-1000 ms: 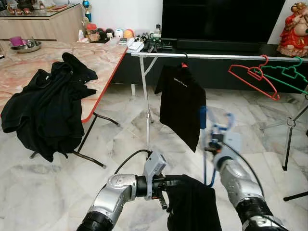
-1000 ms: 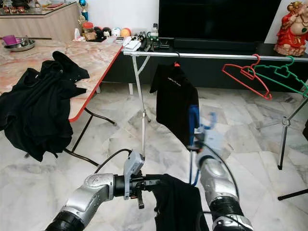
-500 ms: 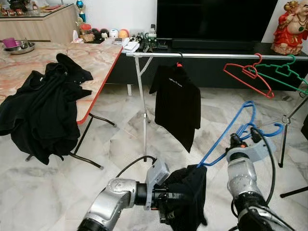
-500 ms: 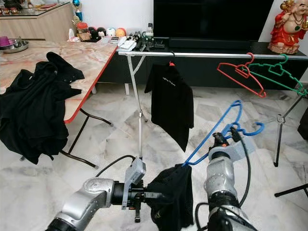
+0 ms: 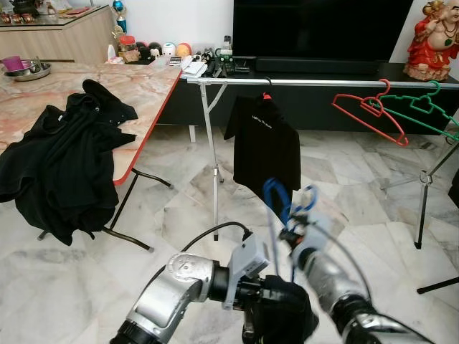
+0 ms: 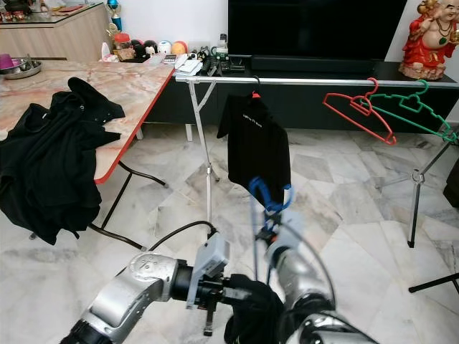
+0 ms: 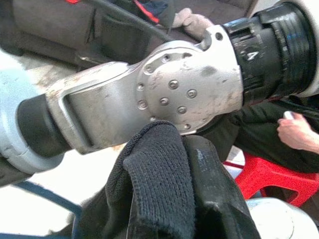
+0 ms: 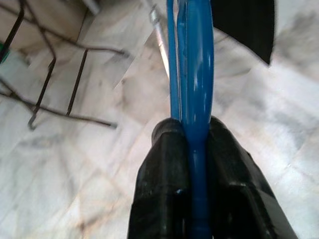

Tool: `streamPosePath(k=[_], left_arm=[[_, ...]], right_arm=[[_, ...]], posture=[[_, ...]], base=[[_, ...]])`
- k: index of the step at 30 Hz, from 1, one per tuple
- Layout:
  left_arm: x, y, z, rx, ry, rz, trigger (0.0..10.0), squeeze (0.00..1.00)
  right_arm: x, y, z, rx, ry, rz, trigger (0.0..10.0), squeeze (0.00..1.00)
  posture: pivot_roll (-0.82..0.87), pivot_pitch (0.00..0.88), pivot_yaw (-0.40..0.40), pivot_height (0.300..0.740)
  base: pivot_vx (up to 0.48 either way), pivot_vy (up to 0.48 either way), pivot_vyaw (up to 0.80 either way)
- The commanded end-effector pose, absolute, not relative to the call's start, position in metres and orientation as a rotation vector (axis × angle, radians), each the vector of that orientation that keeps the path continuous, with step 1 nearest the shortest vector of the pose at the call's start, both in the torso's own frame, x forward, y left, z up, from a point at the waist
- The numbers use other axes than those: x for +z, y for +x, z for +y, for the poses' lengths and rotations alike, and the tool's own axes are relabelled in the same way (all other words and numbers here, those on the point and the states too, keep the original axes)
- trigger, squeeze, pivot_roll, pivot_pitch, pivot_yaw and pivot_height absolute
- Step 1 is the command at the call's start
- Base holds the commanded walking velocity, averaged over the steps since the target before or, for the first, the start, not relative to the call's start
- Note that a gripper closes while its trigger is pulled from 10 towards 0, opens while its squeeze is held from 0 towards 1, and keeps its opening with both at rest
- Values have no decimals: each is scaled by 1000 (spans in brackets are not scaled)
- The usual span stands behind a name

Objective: Hang hanger

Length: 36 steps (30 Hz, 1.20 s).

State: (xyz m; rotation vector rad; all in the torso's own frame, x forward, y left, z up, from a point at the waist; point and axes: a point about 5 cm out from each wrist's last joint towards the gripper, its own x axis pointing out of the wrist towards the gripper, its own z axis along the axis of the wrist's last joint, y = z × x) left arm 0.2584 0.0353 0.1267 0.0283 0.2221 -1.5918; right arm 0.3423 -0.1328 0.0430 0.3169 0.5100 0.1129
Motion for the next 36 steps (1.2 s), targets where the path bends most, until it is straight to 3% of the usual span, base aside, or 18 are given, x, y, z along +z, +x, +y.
streamPosePath(k=[1, 3, 6, 9, 11, 14, 16, 23, 28, 31, 36], left_arm=[[135, 257, 29, -1615, 28, 176, 0, 0], [140, 252, 25, -1640, 15, 164, 0, 0], [140, 246, 19, -1674, 14, 166, 0, 0], [139, 242, 16, -1696, 15, 175, 0, 0], [139, 237, 14, -1726, 13, 178, 0, 0], [141, 228, 8, -1774, 12, 182, 0, 0], [141, 227, 7, -1779, 14, 185, 0, 0], [140, 227, 11, -1766, 27, 196, 0, 0], [138, 229, 17, -1721, 40, 204, 0, 0], [138, 232, 20, -1656, 38, 197, 0, 0], [136, 232, 20, -1617, 25, 195, 0, 0]], right_arm=[[51, 347, -144, 53, 333, 436, 10000, 0], [60, 352, -162, -99, 429, 360, 10000, 0], [68, 356, -170, -134, 645, 267, 10000, 0], [74, 358, -176, -183, 690, 200, 10000, 0], [71, 358, -172, -164, 668, 259, 10000, 0], [64, 356, -144, 27, 639, 371, 10000, 0], [64, 356, -136, 76, 731, 390, 10000, 0], [82, 367, -143, 54, 913, 312, 10000, 0], [106, 378, -165, -30, 1028, 154, 10000, 0], [120, 383, -191, -184, 1256, 23, 10000, 0], [119, 380, -210, -325, 1498, -88, 10000, 0]], posture=[[31, 52, -30, 740], [38, 52, -31, 740], [38, 51, -31, 740], [38, 53, -30, 740], [37, 53, -28, 740], [41, 53, -29, 740], [44, 53, -29, 740], [42, 56, -26, 740], [44, 56, -26, 740], [45, 56, -27, 740], [48, 53, -31, 740]], base=[[0, 0, 0], [0, 0, 0], [0, 0, 0], [0, 0, 0], [0, 0, 0], [0, 0, 0], [0, 0, 0], [0, 0, 0], [0, 0, 0], [0, 0, 0], [0, 0, 0]])
